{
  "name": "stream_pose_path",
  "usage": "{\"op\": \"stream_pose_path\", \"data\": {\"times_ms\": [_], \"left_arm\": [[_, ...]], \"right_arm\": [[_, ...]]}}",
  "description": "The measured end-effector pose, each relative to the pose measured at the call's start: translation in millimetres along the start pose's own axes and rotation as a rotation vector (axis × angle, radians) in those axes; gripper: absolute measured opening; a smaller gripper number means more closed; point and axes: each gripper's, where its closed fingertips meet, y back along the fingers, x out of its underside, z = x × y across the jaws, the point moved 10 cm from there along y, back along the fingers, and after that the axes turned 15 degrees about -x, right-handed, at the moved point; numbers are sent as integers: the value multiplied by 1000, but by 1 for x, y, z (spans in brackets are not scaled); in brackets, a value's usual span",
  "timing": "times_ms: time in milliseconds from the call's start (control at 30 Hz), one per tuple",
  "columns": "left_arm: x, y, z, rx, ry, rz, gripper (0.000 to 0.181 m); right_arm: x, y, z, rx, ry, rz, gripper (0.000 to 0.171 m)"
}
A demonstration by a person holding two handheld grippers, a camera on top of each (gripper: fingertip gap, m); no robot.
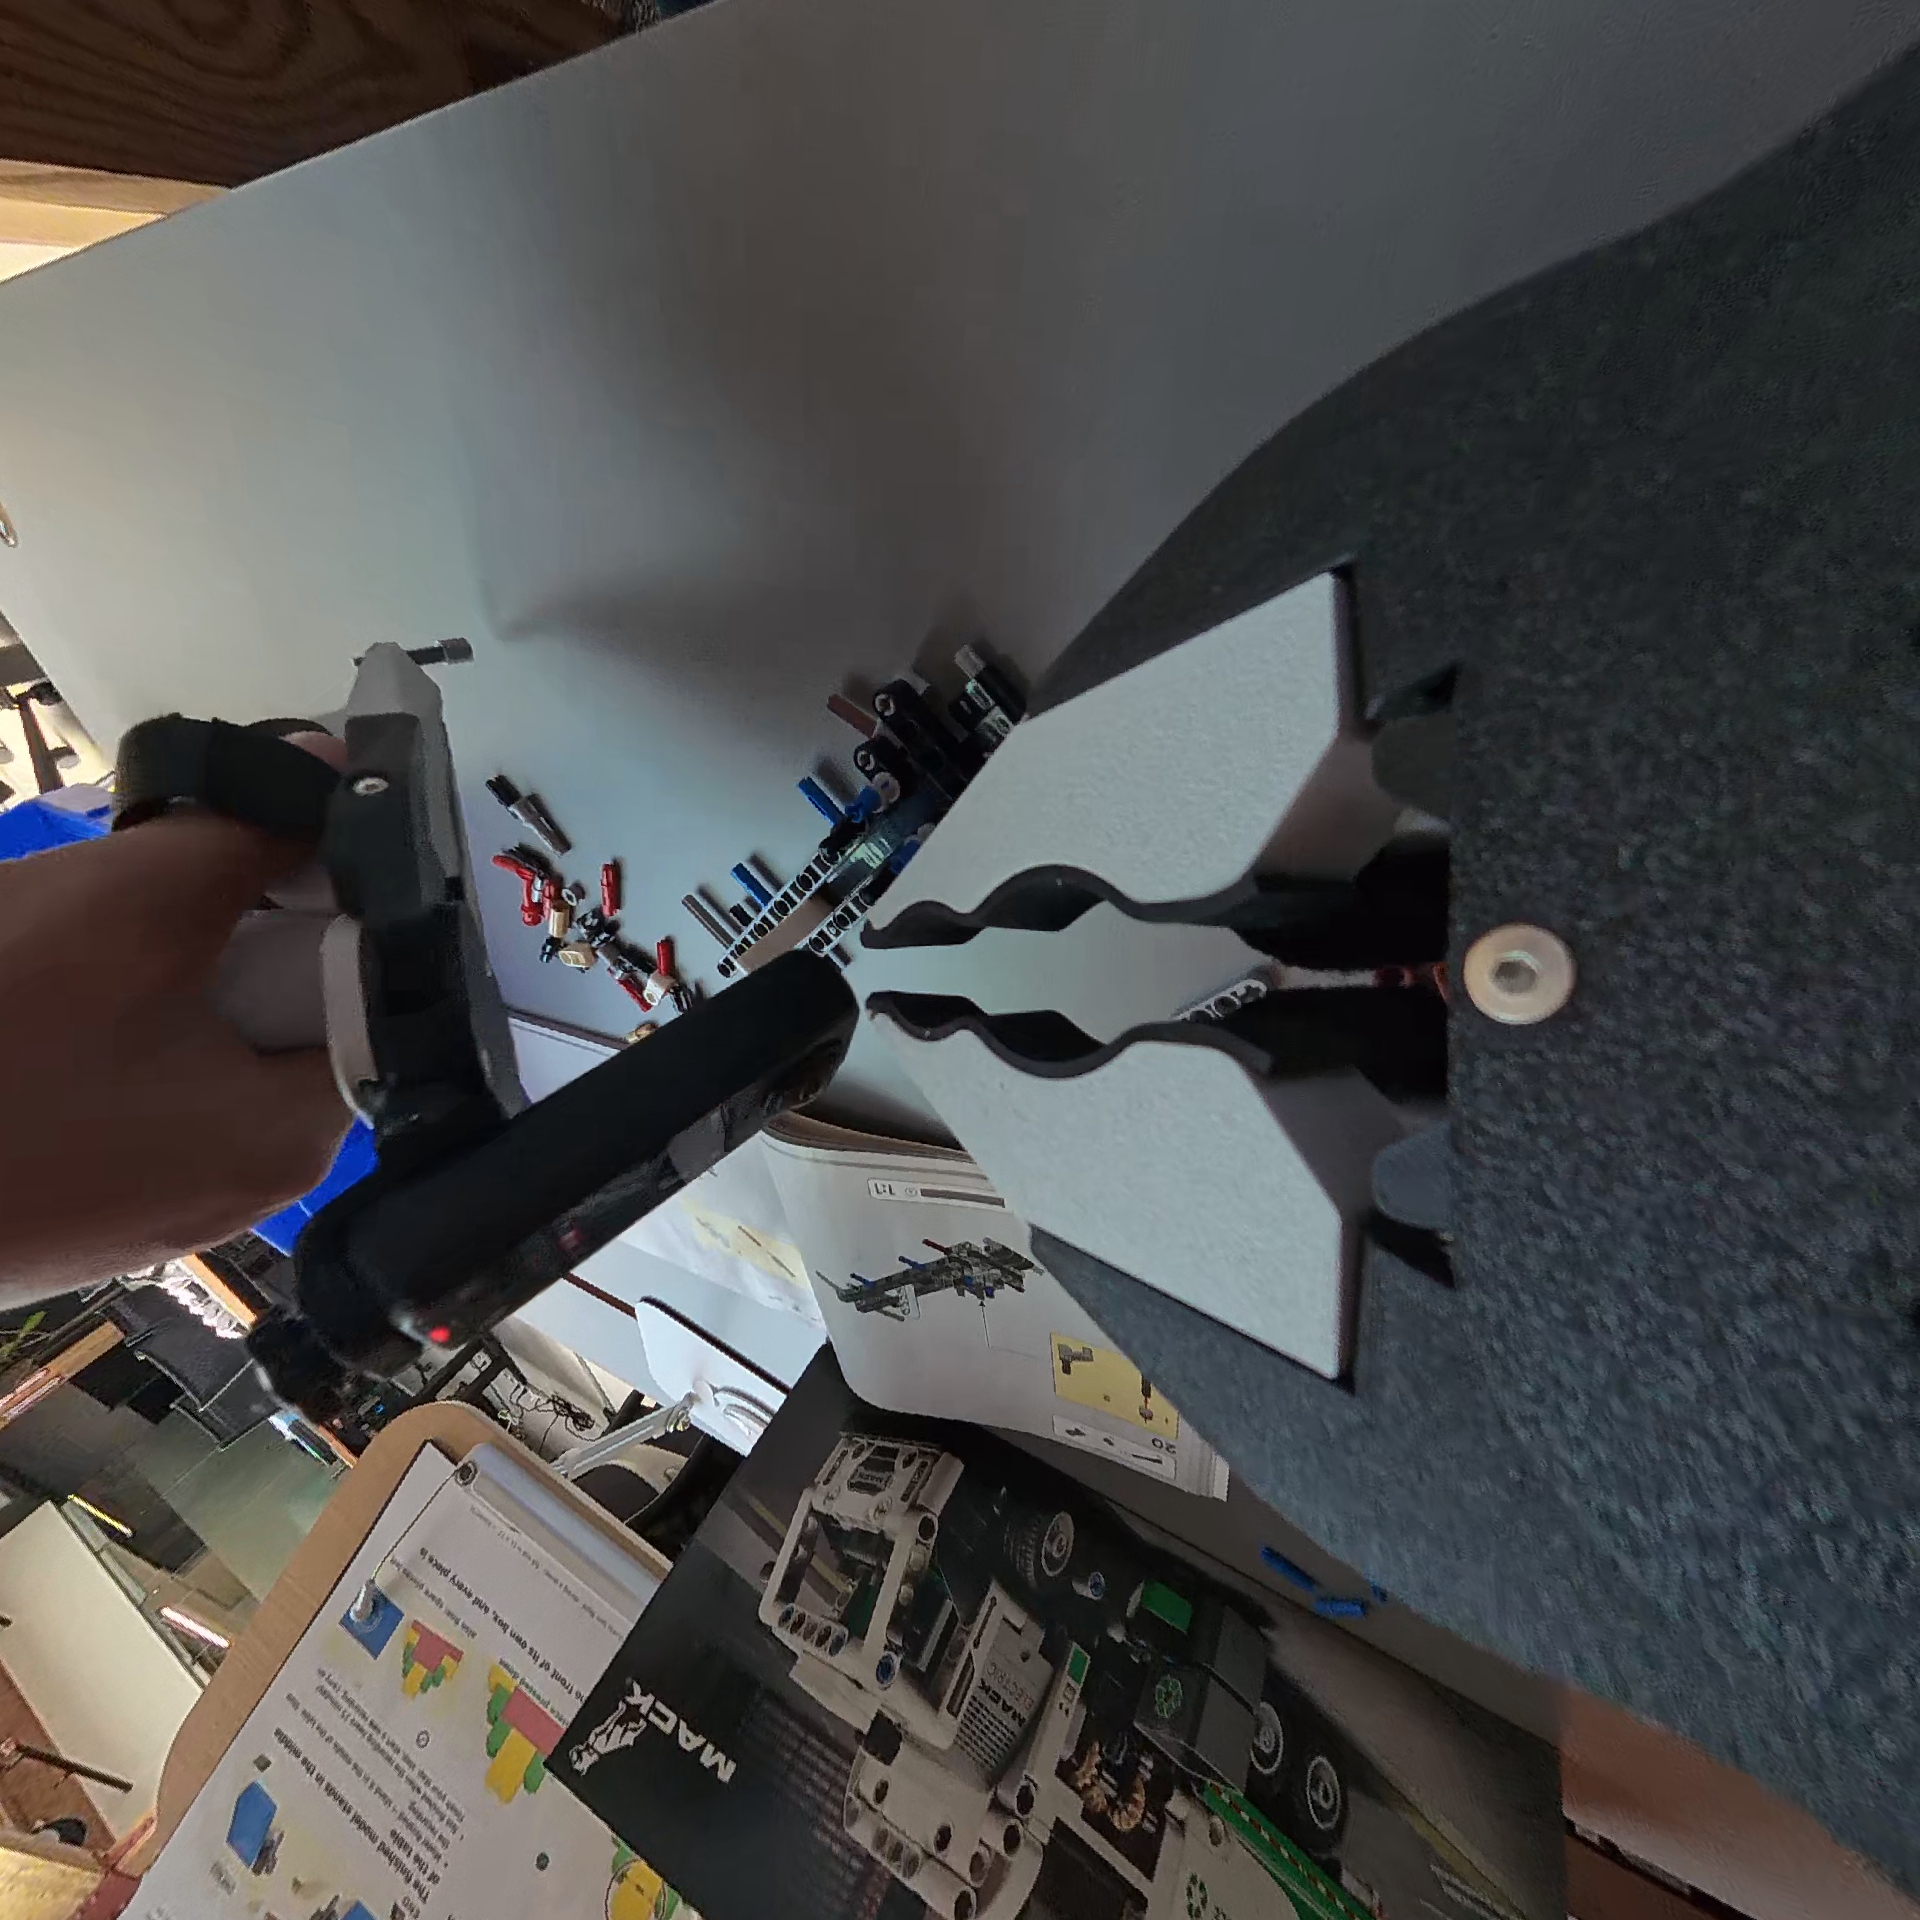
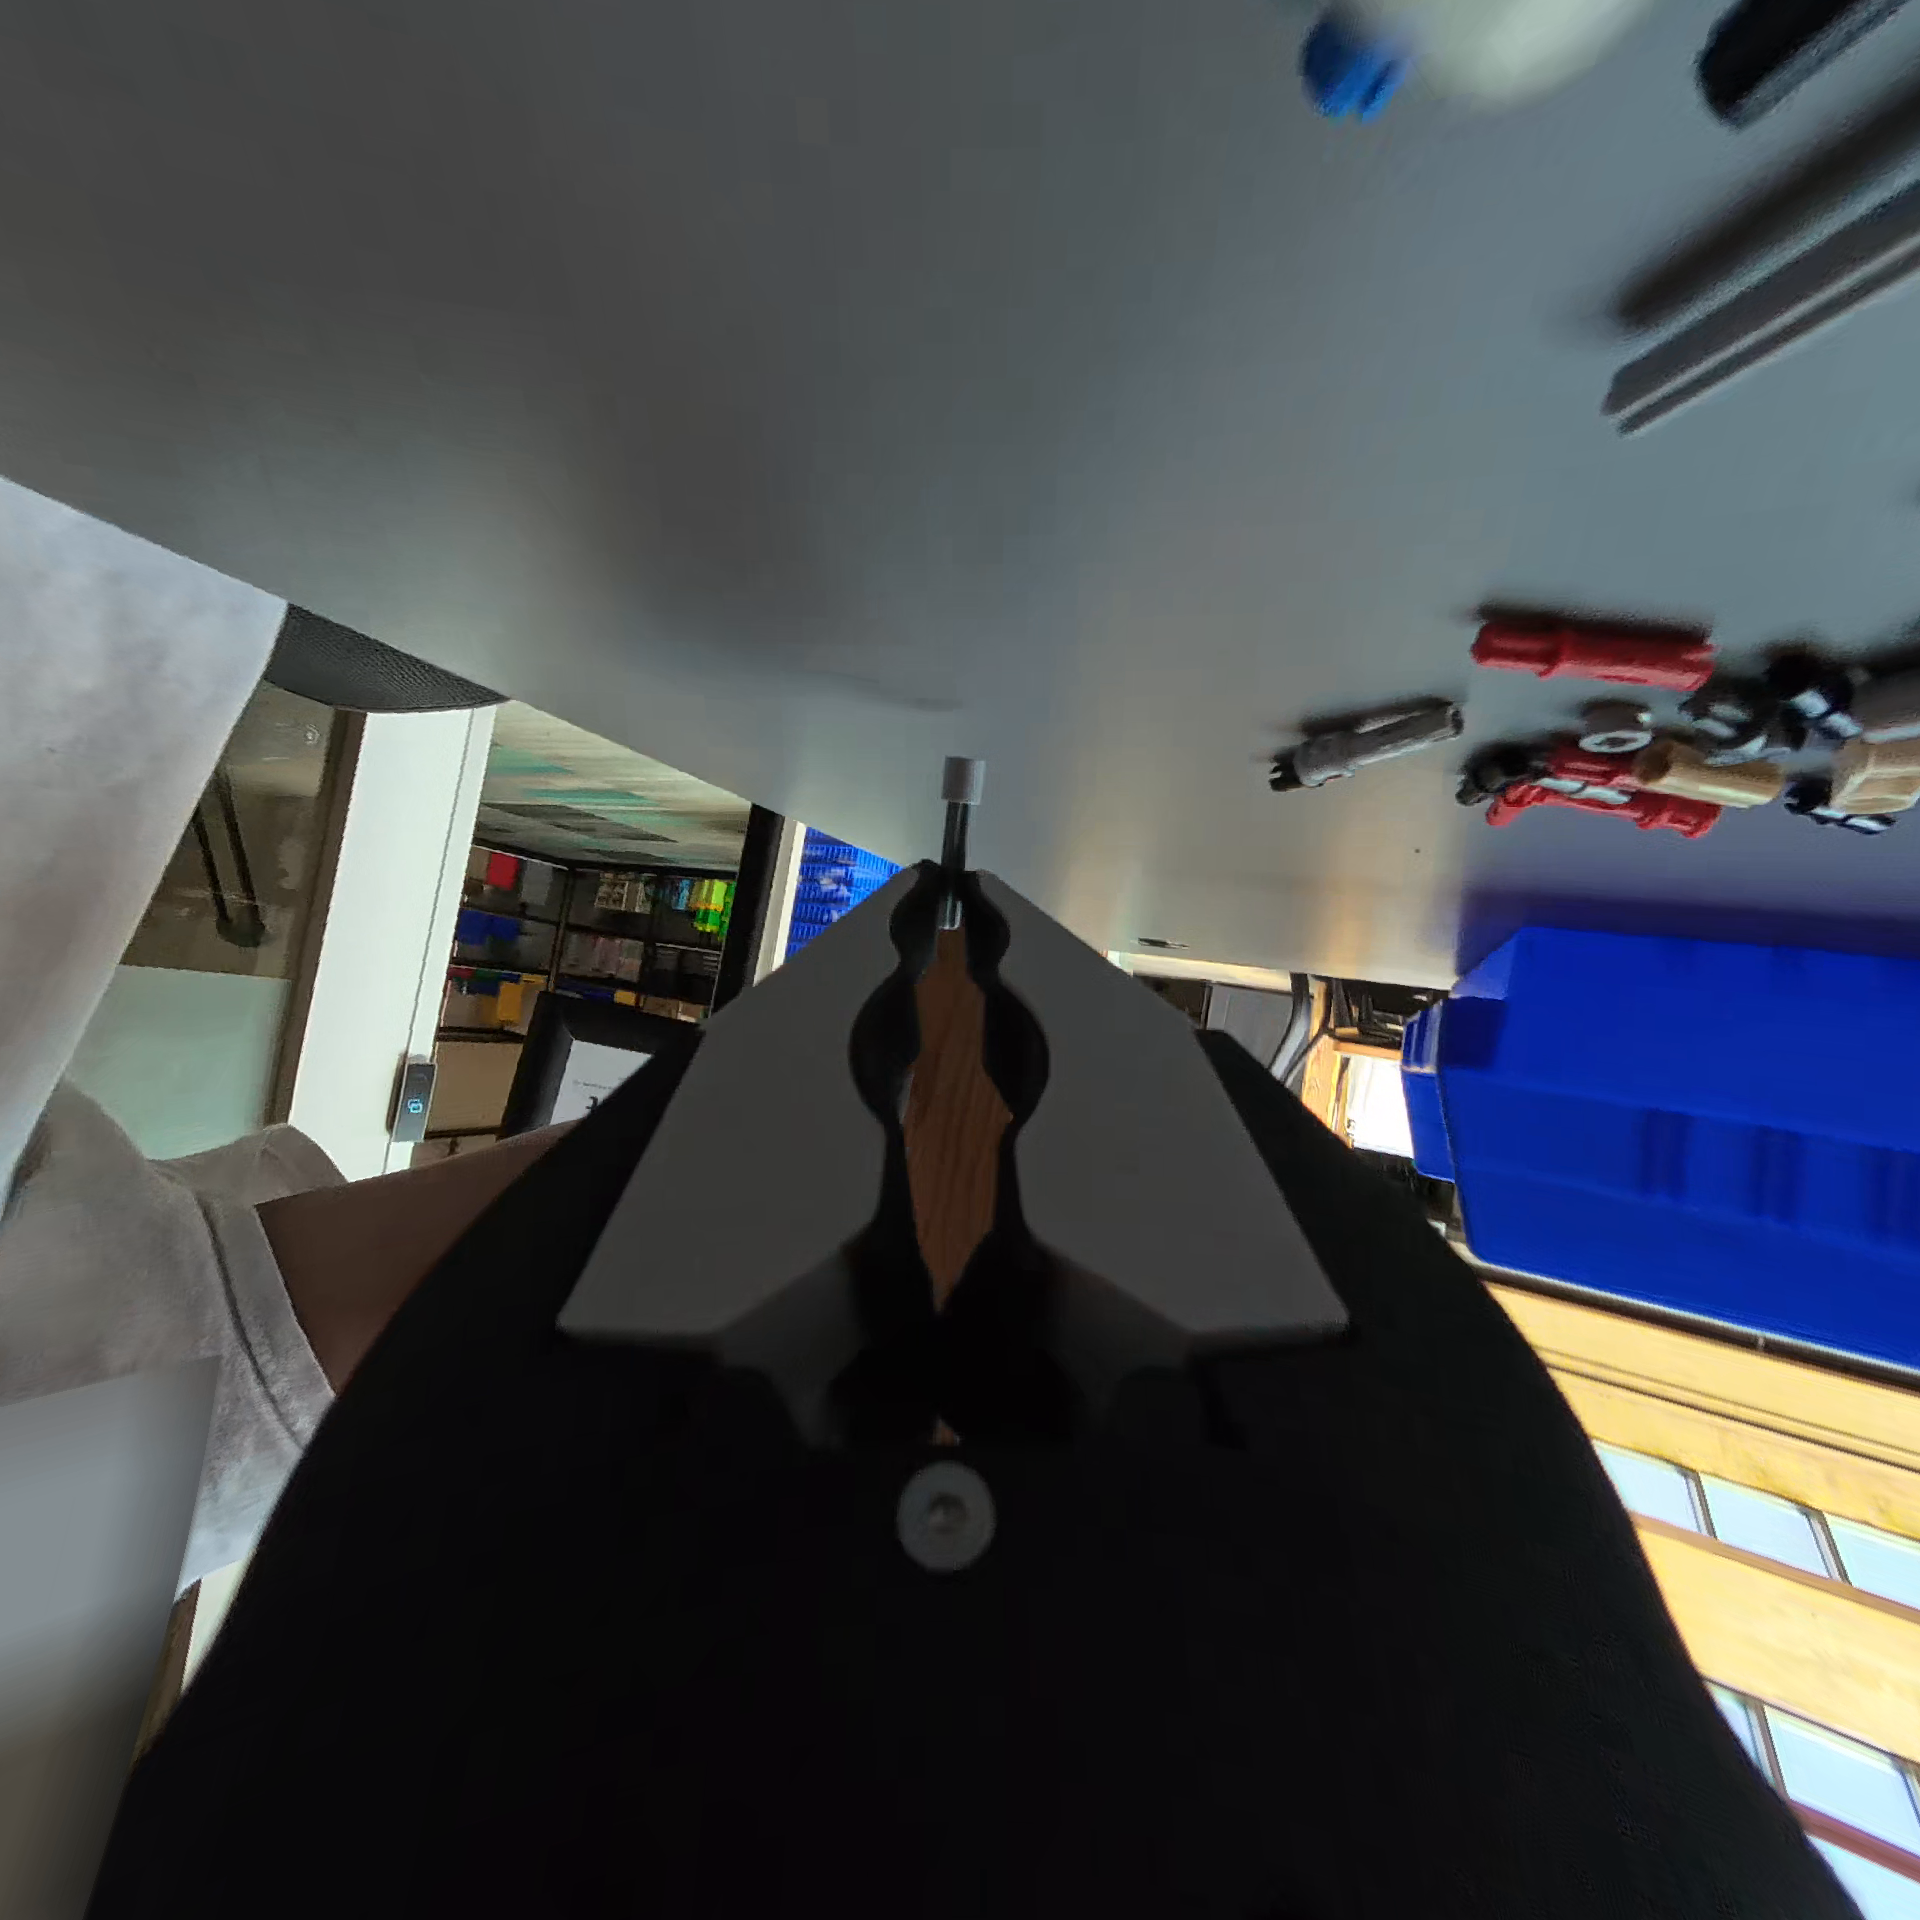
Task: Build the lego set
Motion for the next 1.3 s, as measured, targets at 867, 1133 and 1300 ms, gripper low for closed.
{"op": "stream_pose_path", "data": {"times_ms": [867, 1133, 1300], "left_arm": [[-28, -2, -4, 77, 158, -30, 16], [-56, -30, -30, 4, 59, 87, 14], [-58, -35, -37, -31, 45, 126, 5]], "right_arm": [[23, 49, 38, -34, 412, -384, 1], [28, 85, 60, -31, 569, -495, 2], [34, 87, 70, -29, 659, -547, 2]]}}
